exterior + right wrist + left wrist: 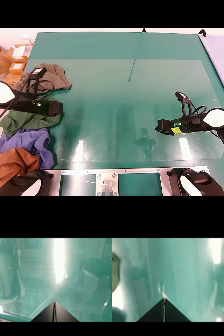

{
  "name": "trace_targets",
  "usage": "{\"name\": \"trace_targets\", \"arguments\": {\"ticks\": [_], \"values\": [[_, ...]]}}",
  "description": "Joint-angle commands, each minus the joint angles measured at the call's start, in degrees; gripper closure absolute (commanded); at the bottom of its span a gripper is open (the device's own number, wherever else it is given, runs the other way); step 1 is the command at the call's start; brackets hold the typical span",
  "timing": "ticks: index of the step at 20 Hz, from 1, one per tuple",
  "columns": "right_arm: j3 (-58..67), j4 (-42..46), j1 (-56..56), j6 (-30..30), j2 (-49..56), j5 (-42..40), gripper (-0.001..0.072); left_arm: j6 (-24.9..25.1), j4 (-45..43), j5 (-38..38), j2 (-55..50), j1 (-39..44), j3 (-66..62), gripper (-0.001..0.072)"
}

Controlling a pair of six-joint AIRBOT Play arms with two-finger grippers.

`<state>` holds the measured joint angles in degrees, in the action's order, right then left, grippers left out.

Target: Fold the shirts.

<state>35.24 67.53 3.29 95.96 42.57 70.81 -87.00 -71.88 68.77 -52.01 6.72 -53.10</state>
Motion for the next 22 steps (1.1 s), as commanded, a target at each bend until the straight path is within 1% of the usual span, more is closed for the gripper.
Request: {"name": "trace_targets", "arguments": {"ticks": [1, 2, 3, 4, 5, 6, 8, 9, 10, 11, 12, 13, 14, 17, 18, 19, 20, 21, 22], "values": [[-0.04, -0.07, 0.07, 0.02, -0.04, -0.31, 0.0692, -0.37, -10.21, -15.28, -0.42, -0.44, -0.7, 0.0672], [-0.04, -0.07, 0.07, 0.02, -0.02, -0.37, 0.0692, -1.92, -15.23, -20.2, -1.75, -1.97, -2.12, 0.0406], [-0.04, -0.09, 0.07, 0.02, -0.02, -1.01, 0.0692, -3.52, -17.42, -24.39, -3.89, -4.61, -3.98, 0.0036], [-0.04, -0.07, 0.07, 0.02, -0.02, -1.88, 0.0684, -4.04, -18.05, -27.19, -6.8, -7.85, -6.16, 0.0001], [-0.04, -0.04, 0.07, 0.02, -0.02, -2.45, 0.0608, -4.07, -18.03, -28.59, -10.45, -11.54, -8.76, 0.0001], [-0.04, -0.02, 0.07, 0.02, -0.02, -2.95, 0.0504, -4.09, -17.92, -29.35, -14.56, -15.12, -11.37, 0.0001], [-0.04, -0.04, 0.07, 0.02, 0.04, -4.26, 0.0413, -4.04, -17.73, -29.86, -23.69, -20.44, -16.9, -0.0001], [-0.04, -0.02, 0.07, 0.02, 0.09, -4.63, 0.0398, -4.04, -17.64, -30.42, -28.59, -22.14, -19.69, -0.0008], [-0.04, -0.02, 0.07, 0.02, 0.09, -4.83, 0.0352, -4.02, -17.27, -30.73, -33.53, -23.34, -22.71, -0.0008], [-0.04, -0.02, 0.07, 0.02, 0.09, -4.81, 0.0269, -3.96, -16.83, -30.75, -38.82, -23.98, -25.99, -0.0008], [-0.04, -0.04, 0.07, 0.02, 0.09, -4.83, 0.0231, -3.61, -16.96, -30.75, -43.85, -23.98, -29.09, -0.0008], [-0.04, -0.02, 0.07, 0.02, 0.09, -4.83, 0.0216, -2.47, -16.46, -30.73, -48.0, -23.96, -31.65, -0.0008], [-0.04, -0.02, 0.07, 0.0, 0.09, -4.83, 0.0215, -2.47, -16.13, -30.64, -51.78, -23.96, -33.99, -0.0008], [-0.04, -0.02, 0.07, 0.02, 0.09, -4.81, 0.0215, -2.47, -16.26, -30.21, -57.24, -23.98, -36.81, -0.0006], [-0.04, -0.04, 0.07, 0.02, 0.09, -4.81, 0.0214, -2.45, -16.24, -29.81, -57.72, -23.96, -36.79, 0.0039], [-0.04, -0.04, 0.07, 0.02, 0.09, -4.81, 0.0215, -2.45, -16.2, -29.2, -57.7, -23.96, -36.81, 0.0307], [-0.04, -0.04, 0.07, 0.02, 0.09, -4.81, 0.0215, -2.29, -16.2, -27.82, -57.61, -23.89, -37.44, 0.0638], [-0.04, -0.04, 0.07, 0.02, 0.09, -4.81, 0.0224, -0.59, -15.87, -25.33, -57.61, -23.78, -38.95, 0.0677], [-0.04, -0.04, 0.07, 0.02, 0.09, -4.81, 0.0224, 1.53, -14.62, -21.97, -57.59, -23.63, -41.24, 0.0677]]}}
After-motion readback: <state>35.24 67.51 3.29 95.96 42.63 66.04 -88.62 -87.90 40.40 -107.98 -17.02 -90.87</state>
